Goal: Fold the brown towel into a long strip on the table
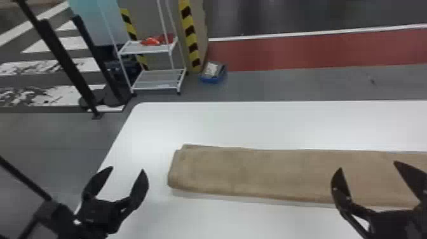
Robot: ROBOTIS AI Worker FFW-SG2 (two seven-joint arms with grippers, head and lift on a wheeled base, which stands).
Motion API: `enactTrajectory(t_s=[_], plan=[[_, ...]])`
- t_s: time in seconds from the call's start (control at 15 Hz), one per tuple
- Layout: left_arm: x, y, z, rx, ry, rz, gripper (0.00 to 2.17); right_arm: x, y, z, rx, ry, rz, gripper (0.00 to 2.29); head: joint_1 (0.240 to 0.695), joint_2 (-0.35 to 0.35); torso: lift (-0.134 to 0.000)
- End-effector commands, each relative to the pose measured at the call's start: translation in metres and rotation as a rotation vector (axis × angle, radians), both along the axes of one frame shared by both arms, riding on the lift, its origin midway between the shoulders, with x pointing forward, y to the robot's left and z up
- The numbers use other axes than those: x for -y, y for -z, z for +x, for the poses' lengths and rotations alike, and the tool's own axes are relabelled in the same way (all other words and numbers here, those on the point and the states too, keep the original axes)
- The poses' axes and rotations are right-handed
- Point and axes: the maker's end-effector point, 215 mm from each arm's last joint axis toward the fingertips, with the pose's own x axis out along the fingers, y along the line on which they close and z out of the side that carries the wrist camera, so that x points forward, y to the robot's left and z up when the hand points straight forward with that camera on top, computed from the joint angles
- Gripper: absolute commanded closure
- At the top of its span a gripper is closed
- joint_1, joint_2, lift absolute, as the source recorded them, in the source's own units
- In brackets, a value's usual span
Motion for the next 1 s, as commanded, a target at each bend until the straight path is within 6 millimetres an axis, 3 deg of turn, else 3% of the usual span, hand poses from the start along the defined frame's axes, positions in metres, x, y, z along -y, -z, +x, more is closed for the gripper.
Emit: enactTrajectory(t_s=[0.0, 0.2, 0.93], plan=[[0.008, 0.000, -0.005, -0.001, 0.008, -0.007, 0.03, -0.027, 0.006, -0.019, 0.055, -0.031, 0.049, 0.08, 0.695, 0.273, -0.121], [0.004, 0.005, -0.010, -0.011, -0.010, -0.011, 0.03, -0.013, 0.021, -0.023, 0.028, 0.005, 0.119, 0.08, 0.695, 0.317, -0.121], [0.000, 0.000, -0.014, -0.001, -0.046, -0.025, 0.03, 0.005, 0.021, -0.020, 0.001, 0.046, 0.193, 0.09, 0.695, 0.299, -0.121]])
